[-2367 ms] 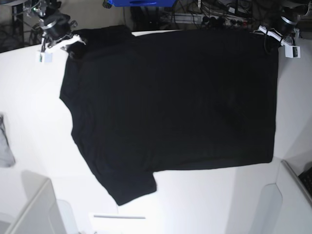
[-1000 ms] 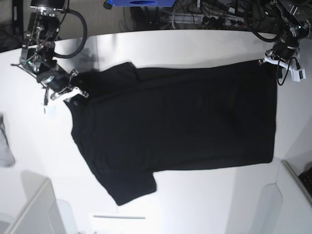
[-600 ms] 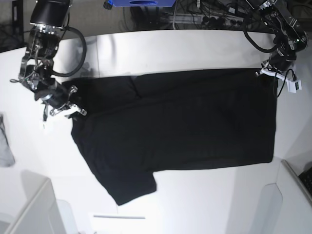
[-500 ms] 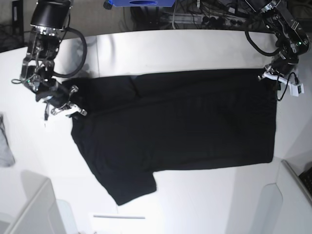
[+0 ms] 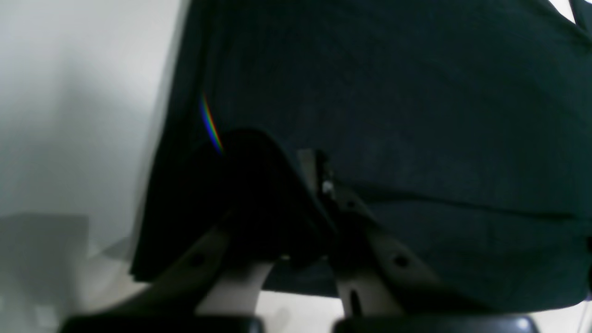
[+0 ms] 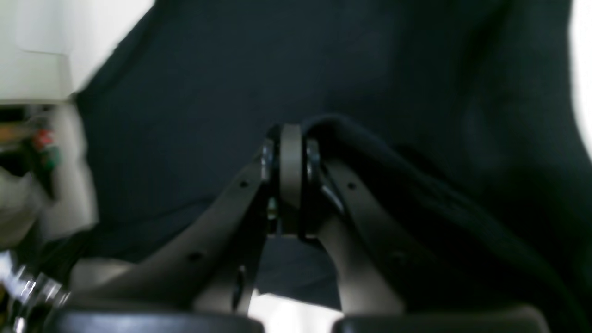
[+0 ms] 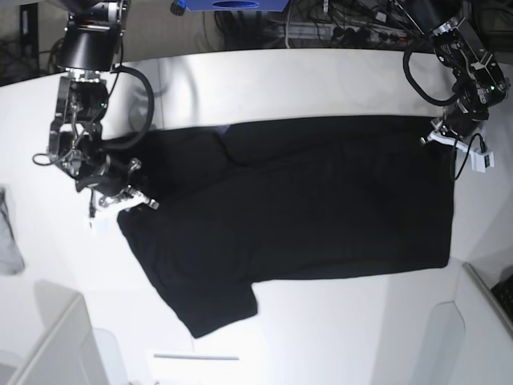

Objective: Fold the T-shirt properly
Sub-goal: 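Lower the held shoulders and pull the shirt flat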

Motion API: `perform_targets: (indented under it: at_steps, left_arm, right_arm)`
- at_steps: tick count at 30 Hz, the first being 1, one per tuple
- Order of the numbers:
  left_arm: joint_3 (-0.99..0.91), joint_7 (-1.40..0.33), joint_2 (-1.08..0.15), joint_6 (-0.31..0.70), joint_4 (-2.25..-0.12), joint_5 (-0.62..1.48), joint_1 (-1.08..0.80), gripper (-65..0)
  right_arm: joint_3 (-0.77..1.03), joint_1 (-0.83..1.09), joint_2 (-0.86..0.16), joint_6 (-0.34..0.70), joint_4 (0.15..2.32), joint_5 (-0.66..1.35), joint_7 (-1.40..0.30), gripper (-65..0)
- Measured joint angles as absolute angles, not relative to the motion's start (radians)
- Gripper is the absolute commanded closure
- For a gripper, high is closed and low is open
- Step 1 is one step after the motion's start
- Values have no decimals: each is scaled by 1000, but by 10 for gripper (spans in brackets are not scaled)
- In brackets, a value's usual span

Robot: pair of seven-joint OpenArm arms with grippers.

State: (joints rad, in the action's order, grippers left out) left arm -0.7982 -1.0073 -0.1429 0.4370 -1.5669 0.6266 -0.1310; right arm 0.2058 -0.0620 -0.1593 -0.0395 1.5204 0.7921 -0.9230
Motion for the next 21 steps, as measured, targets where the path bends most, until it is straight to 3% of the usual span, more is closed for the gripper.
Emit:
perform_targets:
  at_steps: [17,21]
  left_arm:
    - [-797,-1007,-150,411,-1552,551,-81,0]
    - [-797,-1007,-150,411,-1552,550,-81,0]
  right_arm:
    - [209,-84,-121,-40,1510,714,-928,0]
    - [210,-84,-122,-39,1510,715,-925,-242]
